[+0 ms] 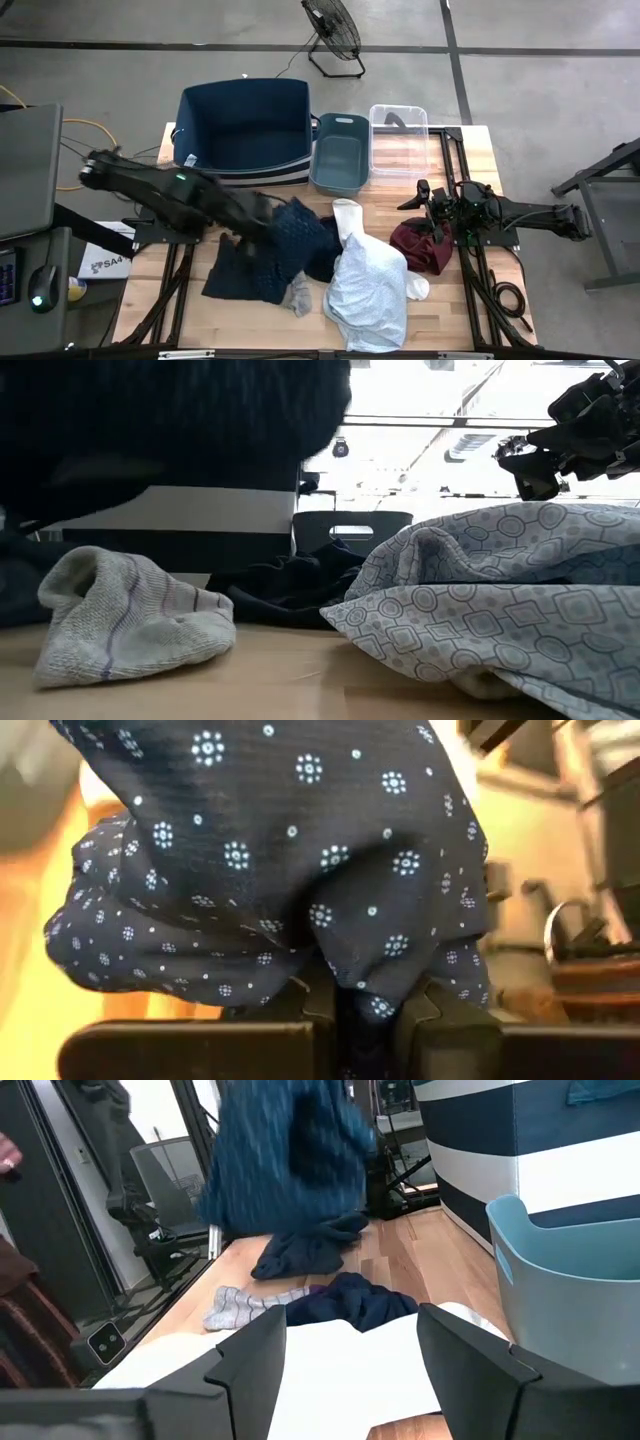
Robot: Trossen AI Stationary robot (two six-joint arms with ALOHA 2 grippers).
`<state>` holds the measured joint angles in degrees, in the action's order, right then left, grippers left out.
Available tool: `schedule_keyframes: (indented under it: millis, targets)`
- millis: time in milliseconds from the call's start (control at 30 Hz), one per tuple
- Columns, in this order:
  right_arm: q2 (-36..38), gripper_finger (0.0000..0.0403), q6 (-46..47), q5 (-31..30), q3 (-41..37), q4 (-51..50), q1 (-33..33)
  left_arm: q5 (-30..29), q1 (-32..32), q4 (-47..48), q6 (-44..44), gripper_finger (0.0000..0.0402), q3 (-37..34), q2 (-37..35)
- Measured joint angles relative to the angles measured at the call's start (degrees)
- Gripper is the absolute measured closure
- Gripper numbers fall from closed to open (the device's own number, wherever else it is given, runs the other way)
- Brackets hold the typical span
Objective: Pick & Place Cloths
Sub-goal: Put the blue shirt into the dark blue bin
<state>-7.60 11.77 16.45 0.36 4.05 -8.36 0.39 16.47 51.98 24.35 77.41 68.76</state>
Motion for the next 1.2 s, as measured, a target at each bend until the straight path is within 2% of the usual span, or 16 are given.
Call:
schedule_keyframes:
  millis: [300,500,667,767,1200]
  targets:
    - [-0.01,0.0186,0.0,0.0,0.0,0.0,0.0,2.86,0.02,-5.52,-7.45,0.0374,0.06,-15.85]
    - [-0.01,0.0186,0.0,0.0,0.0,0.0,-0.01,11.25,0.04,-16.03,-10.22,0.0374,0.16,-22.6]
    - [0.0,0.0186,0.0,0.0,0.0,0.0,0.0,17.91,0.04,-26.12,-11.63,0.0374,0.21,-26.26]
    - [0.0,0.0186,0.0,0.0,0.0,0.0,0.0,19.77,0.04,-31.92,-12.54,0.0374,0.21,-27.82]
    - [-0.01,0.0186,0.0,0.0,0.0,0.0,-0.01,19.68,0.04,-41.91,-17.0,0.0375,0.24,-29.49]
